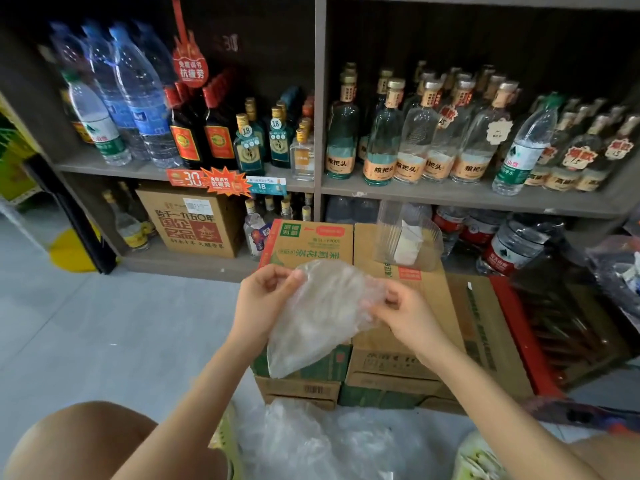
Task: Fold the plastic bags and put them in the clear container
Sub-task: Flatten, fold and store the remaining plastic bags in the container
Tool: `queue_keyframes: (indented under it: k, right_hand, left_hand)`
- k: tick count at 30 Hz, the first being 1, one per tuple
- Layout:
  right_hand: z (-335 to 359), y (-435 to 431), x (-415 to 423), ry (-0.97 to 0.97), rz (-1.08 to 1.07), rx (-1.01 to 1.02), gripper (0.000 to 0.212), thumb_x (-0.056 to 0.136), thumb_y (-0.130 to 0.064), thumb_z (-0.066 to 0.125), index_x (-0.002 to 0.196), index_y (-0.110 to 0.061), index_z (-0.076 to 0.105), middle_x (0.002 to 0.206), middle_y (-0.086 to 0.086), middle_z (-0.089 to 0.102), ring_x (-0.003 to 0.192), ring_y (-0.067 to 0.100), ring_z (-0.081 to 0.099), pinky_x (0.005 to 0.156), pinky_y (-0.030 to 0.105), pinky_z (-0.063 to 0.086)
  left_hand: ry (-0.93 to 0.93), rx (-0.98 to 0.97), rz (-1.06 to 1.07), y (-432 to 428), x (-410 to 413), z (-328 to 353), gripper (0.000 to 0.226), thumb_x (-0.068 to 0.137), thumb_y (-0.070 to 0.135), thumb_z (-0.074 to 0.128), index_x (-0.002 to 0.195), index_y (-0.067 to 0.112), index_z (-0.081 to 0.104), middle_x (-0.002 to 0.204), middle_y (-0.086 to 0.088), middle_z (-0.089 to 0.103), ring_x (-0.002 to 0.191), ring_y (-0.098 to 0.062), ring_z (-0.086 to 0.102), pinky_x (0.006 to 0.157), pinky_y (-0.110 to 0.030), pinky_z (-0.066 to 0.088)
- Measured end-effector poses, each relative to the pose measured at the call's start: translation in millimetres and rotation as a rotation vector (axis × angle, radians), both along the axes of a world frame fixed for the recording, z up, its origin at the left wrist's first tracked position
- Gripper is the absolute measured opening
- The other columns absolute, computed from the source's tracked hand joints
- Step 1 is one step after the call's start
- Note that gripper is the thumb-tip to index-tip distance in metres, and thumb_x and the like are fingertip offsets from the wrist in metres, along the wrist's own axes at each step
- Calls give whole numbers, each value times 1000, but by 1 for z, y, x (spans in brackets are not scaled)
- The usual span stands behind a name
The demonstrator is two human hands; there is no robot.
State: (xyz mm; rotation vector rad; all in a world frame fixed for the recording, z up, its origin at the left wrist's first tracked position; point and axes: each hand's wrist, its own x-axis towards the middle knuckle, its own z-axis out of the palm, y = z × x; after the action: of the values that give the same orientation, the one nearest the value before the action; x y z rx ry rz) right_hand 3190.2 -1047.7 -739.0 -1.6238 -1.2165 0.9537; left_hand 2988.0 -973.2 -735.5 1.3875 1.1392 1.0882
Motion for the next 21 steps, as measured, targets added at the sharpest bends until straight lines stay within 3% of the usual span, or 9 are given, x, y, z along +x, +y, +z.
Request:
queue_keyframes:
  k: [3,6,8,10,13,15,17,19,21]
  right_hand:
    - [7,-5,24,6,80,-100,40,85,0,65,117,-25,61,95,-4,73,80,0,67,62,14,51]
    - [16,-12,46,-2,150,-183,38,83,-4,68,116,-23,63,96,-3,72,90,8,67,70,15,51]
    - [23,-13,49,21,172,-181,39,81,-15,70,115,-32,62,112,-5,67,107,8,60,93,24,50]
    - [32,-11,39,1,163,-126,49,74,-39,70,121,-41,55,129,-14,56,121,3,49,109,29,36]
    - [46,-4,4,-92,202,-82,83,59,-63,65,135,-42,40,136,-21,45,127,-1,39,108,30,28]
    - [46,1,-22,-191,271,-90,90,61,-63,66,141,-37,36,133,-21,45,122,-2,39,102,28,29]
    - [41,7,-41,-213,273,-42,64,74,-45,73,132,-31,50,122,-20,53,112,-2,46,98,25,36]
    - [36,13,-45,-142,188,16,25,81,-24,73,106,-23,67,105,-14,66,97,2,59,92,27,46]
    - [33,15,-40,-29,96,13,9,81,-17,73,90,-17,71,88,-5,72,87,8,65,86,28,48]
  left_hand:
    - [-7,-4,65,9,-17,2,21,83,25,73,72,9,65,65,-13,57,64,-21,50,66,-34,43]
    - [31,-8,50,15,-29,1,27,80,28,76,68,7,63,69,-28,58,65,-23,50,67,-35,42]
    - [71,4,28,15,-27,1,30,80,28,76,70,3,62,66,-21,58,63,-19,50,64,-30,43]
    - [116,27,18,11,-19,4,29,80,26,76,70,4,61,58,-3,53,56,-10,46,56,-17,39]
    - [149,54,-40,5,-4,6,28,77,28,78,66,8,61,54,4,49,53,-9,43,55,-18,37]
    - [169,69,-90,1,5,8,29,76,31,79,65,10,61,56,-1,50,56,-13,43,56,-24,37]
    - [162,80,-113,-2,11,12,32,76,38,77,65,12,60,57,-1,50,57,-15,43,57,-27,36]
    - [112,89,-130,-5,11,14,43,75,54,71,67,13,60,60,-4,51,58,-20,44,59,-32,38]
    - [42,30,-139,-6,5,11,53,81,66,60,78,13,64,76,-14,62,72,-31,56,69,-36,48]
